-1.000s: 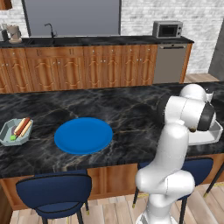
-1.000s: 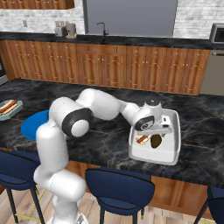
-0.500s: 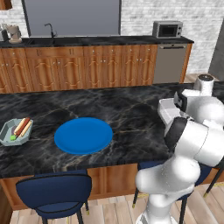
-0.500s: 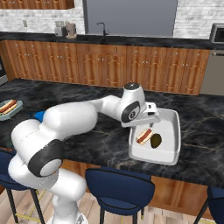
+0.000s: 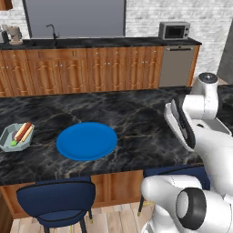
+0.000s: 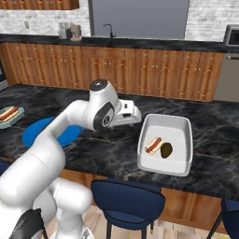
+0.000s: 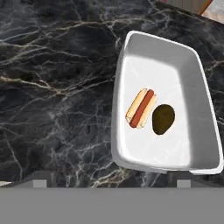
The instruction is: Place one cooked food and one vegetable from the large plate to each tupperware container.
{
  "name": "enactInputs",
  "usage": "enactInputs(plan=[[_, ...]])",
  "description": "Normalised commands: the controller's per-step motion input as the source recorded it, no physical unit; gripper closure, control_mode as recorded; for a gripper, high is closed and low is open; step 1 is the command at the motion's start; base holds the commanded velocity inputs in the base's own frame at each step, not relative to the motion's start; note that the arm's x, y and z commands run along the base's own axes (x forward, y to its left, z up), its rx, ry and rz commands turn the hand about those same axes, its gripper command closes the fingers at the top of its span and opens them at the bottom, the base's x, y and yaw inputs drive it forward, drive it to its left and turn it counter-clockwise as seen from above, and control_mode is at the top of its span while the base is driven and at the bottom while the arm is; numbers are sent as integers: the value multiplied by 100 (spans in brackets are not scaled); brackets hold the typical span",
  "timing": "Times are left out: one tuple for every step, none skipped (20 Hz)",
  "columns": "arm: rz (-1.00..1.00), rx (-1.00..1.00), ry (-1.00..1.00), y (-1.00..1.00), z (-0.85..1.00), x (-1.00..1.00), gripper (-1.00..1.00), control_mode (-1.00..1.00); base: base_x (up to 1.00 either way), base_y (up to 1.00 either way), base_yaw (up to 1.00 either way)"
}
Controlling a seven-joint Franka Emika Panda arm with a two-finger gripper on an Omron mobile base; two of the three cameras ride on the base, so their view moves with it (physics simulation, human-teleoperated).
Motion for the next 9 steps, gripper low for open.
enactInputs(plan=[[0,16,-12,87,66,-48,-100,-100,0,0,0],[0,15,-10,99,69,-55,-100,-100,0,0,0],[0,17,-6,100,67,-60,-100,-100,0,0,0],[-1,17,-2,100,57,-54,-100,-100,0,0,0],[-1,20,-1,100,54,-63,-100,-100,0,0,0],[-1,21,0,99,56,-71,-100,-100,0,0,0],[0,23,0,88,54,-89,-100,-100,0,0,0],[0,24,0,85,53,-96,-100,-100,0,0,0],[0,22,0,77,48,-100,-100,-100,0,0,0]])
